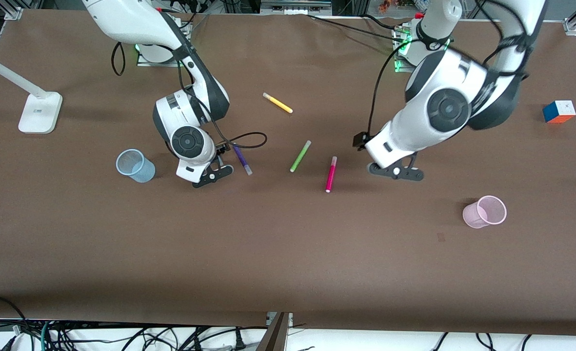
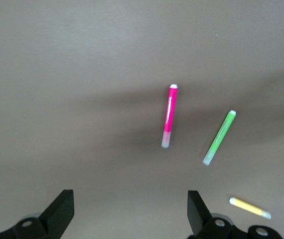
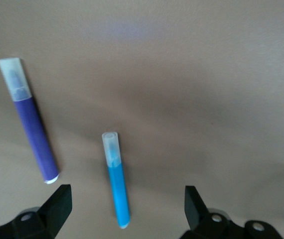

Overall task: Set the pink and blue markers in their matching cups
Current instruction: 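Grasp the blue marker with the right gripper while the left gripper grasps the pink marker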

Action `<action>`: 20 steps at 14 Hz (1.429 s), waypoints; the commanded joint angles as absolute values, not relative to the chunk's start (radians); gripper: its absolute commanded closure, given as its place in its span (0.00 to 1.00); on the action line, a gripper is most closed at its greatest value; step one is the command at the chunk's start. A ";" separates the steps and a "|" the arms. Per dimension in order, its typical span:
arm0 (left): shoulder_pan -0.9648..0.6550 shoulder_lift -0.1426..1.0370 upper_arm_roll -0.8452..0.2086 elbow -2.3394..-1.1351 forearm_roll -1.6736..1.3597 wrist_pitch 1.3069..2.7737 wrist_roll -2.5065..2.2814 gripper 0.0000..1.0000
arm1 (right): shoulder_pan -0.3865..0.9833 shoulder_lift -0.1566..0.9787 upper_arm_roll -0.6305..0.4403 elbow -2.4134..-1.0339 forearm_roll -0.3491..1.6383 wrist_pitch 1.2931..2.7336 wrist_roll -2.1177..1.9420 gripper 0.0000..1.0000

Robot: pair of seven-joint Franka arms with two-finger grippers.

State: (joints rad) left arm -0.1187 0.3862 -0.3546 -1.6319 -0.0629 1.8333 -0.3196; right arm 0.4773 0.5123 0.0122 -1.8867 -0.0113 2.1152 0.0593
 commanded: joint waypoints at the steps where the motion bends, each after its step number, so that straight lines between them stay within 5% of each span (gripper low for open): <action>1: -0.144 0.472 -0.359 -1.614 -0.069 1.912 -0.334 0.00 | 0.502 0.515 0.003 -1.945 0.000 2.195 0.061 0.00; 6: -0.221 0.632 -0.356 -1.627 0.036 2.097 -0.337 0.00 | 0.520 0.561 0.003 -1.945 0.002 2.243 0.090 0.00; 7: -0.232 0.652 -0.357 -1.635 0.060 2.136 -0.356 0.00 | 0.520 0.563 0.003 -1.945 0.002 2.247 0.091 0.15; 9: -0.241 0.696 -0.354 -1.640 0.064 2.178 -0.406 0.00 | 0.518 0.563 0.003 -1.945 0.002 2.249 0.091 0.71; 11: -0.242 0.724 -0.348 -1.644 0.064 2.203 -0.411 0.00 | 0.518 0.564 0.003 -1.945 0.002 2.261 0.091 1.00; 15: -0.242 0.741 -0.345 -1.649 0.064 2.210 -0.417 0.00 | 0.515 0.558 0.000 -1.936 0.000 2.281 0.075 1.00; 20: -0.241 0.788 -0.344 -1.657 0.064 2.284 -0.423 0.00 | 0.505 0.390 -0.063 -1.859 -0.002 2.145 -0.116 1.00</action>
